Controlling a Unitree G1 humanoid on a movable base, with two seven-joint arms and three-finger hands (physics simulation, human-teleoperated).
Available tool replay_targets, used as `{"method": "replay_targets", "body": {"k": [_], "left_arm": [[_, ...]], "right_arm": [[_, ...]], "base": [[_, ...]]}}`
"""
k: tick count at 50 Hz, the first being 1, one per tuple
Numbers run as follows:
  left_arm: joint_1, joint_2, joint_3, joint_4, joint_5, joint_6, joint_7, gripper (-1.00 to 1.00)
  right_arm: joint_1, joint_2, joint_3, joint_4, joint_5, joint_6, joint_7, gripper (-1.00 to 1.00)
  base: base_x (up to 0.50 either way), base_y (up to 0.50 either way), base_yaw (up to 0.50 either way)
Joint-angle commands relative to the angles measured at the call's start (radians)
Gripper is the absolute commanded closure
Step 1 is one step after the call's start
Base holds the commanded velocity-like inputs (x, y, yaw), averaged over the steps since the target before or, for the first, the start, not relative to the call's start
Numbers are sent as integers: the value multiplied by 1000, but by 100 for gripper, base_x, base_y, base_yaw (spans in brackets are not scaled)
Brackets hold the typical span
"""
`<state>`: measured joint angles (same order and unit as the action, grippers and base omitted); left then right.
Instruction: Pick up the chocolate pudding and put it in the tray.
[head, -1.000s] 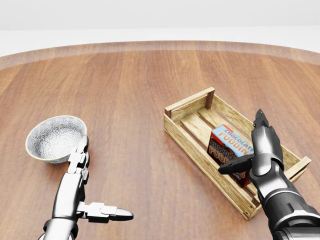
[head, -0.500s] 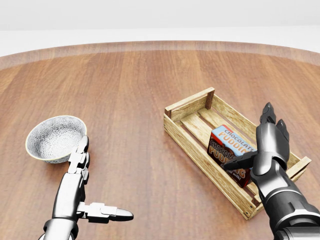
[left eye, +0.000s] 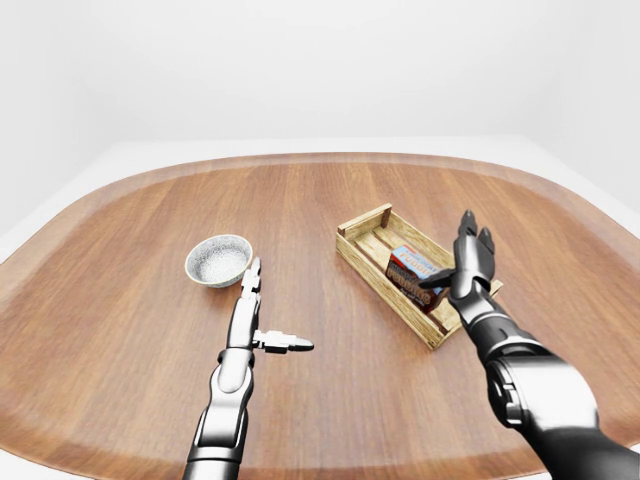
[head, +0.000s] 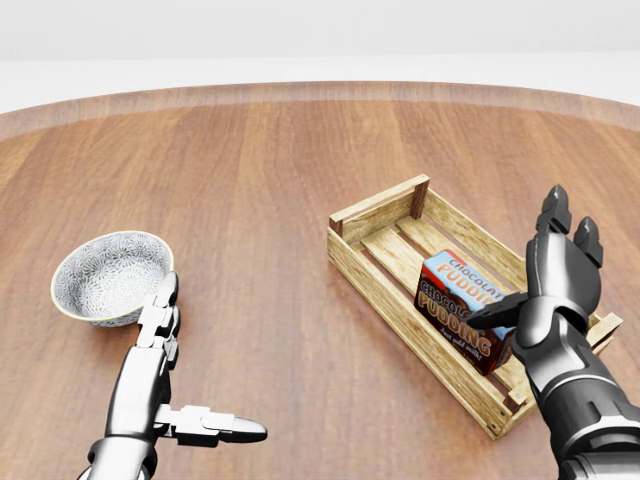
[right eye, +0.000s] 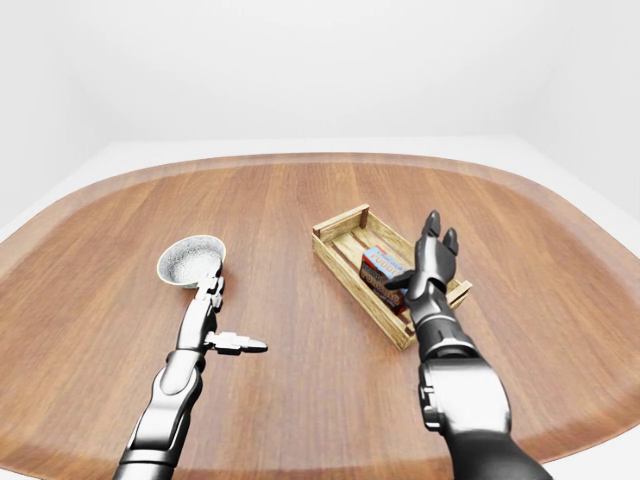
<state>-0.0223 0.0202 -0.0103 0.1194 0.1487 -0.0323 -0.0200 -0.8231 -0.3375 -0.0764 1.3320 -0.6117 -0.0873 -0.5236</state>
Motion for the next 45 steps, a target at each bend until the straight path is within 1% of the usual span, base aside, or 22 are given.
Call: {"method": "replay_targets", "body": {"k": [1, 7, 11, 15, 17, 20, 23, 29, 32, 34, 38, 43, 45], "left_arm": [[-3, -2, 13, -14, -40, 12, -12, -100], [-10, -1, 16, 9, -41, -2, -11, -100], [-11, -1, 15, 13, -41, -5, -10, -100], [-11, -2, 15, 9, -41, 2, -9, -100], [-13, -1, 15, 14, -41, -1, -9, -100], [-14, -1, 15, 17, -41, -3, -8, -100], [-11, -1, 14, 11, -42, 1, -9, -100], [-6, -2, 12, 2, -40, 4, -9, -100], [-8, -2, 13, 8, -40, 1, -10, -100], [-7, -2, 13, 4, -40, 4, -10, -100], [-8, -1, 13, 6, -40, 3, -11, -100], [-6, -2, 13, -1, -40, 8, -12, -100], [-6, -1, 14, 1, -41, 5, -12, -100]], "right_arm": [[-4, -32, 2, -27, -10, 0, 0, -100], [-28, -72, -19, -52, 34, 0, 0, -100], [-63, -99, -39, -87, 86, 0, 0, -100], [-100, -123, -50, -130, 129, 0, 0, -100], [-125, -134, -56, -159, 152, 0, 5, -100], [-151, -145, -63, -193, 179, 0, 36, -100], [-179, -158, -73, -251, 209, 0, 81, -100], [-209, -171, -89, -347, 258, 0, 139, -100], [-217, -175, -95, -402, 278, 0, 163, -100], [-225, -179, -100, -437, 293, 0, 177, -100], [-248, -187, -108, -526, 324, 0, 214, -100], [-266, -191, -116, -652, 355, 0, 254, -100], [-271, -195, -122, -707, 368, 0, 267, -100]], "base": [[0, 0, 0], [0, 0, 0], [0, 0, 0], [0, 0, 0], [0, 0, 0], [0, 0, 0], [0, 0, 0], [0, 0, 0], [0, 0, 0], [0, 0, 0], [0, 0, 0], [0, 0, 0], [0, 0, 0]]}}
